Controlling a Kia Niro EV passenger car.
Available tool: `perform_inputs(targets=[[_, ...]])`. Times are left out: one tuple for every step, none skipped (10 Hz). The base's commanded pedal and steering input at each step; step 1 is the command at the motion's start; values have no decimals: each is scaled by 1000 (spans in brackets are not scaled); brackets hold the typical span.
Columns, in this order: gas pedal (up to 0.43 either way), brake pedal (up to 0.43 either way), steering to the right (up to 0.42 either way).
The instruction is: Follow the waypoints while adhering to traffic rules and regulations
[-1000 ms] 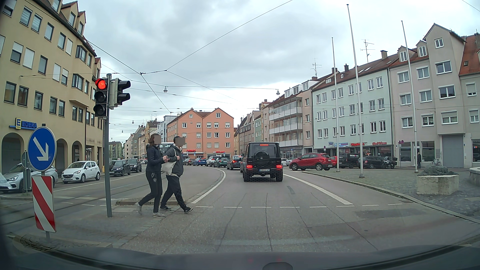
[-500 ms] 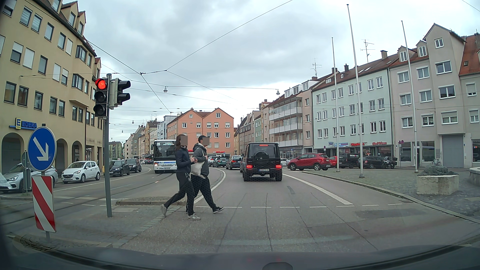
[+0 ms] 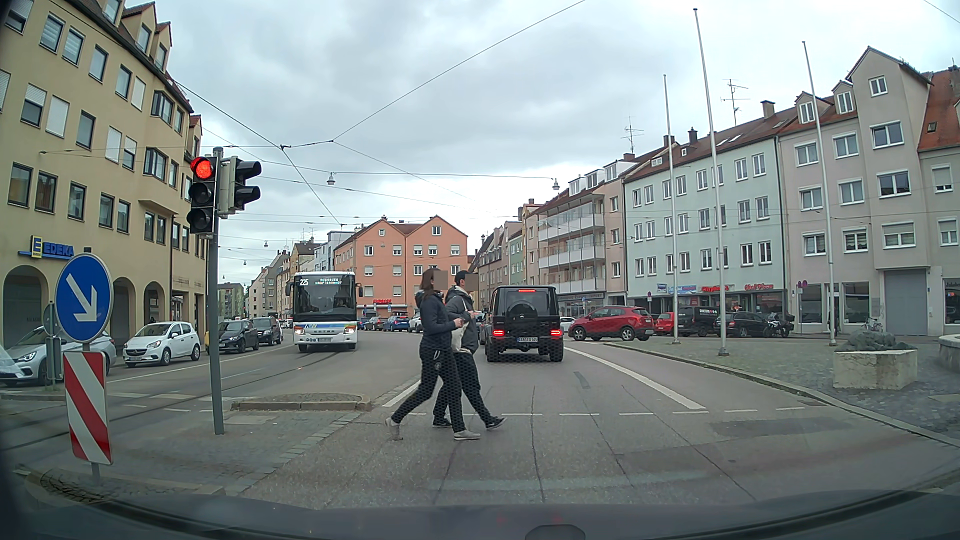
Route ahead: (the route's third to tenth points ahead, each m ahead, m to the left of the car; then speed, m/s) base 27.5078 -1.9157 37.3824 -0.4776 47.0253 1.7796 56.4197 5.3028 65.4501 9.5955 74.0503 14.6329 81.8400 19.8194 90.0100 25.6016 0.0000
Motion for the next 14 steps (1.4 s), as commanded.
perform_inputs(targets=[[0, 207, 20], [0, 207, 20], [0, 207, 20], [0, 207, 20], [0, 207, 20], [0, 207, 20], [0, 207, 20], [0, 207, 20], [0, 207, 20], [0, 207, 20], [0, 207, 20], [0, 207, 20], [0, 207, 20], [0, 207, 20]])
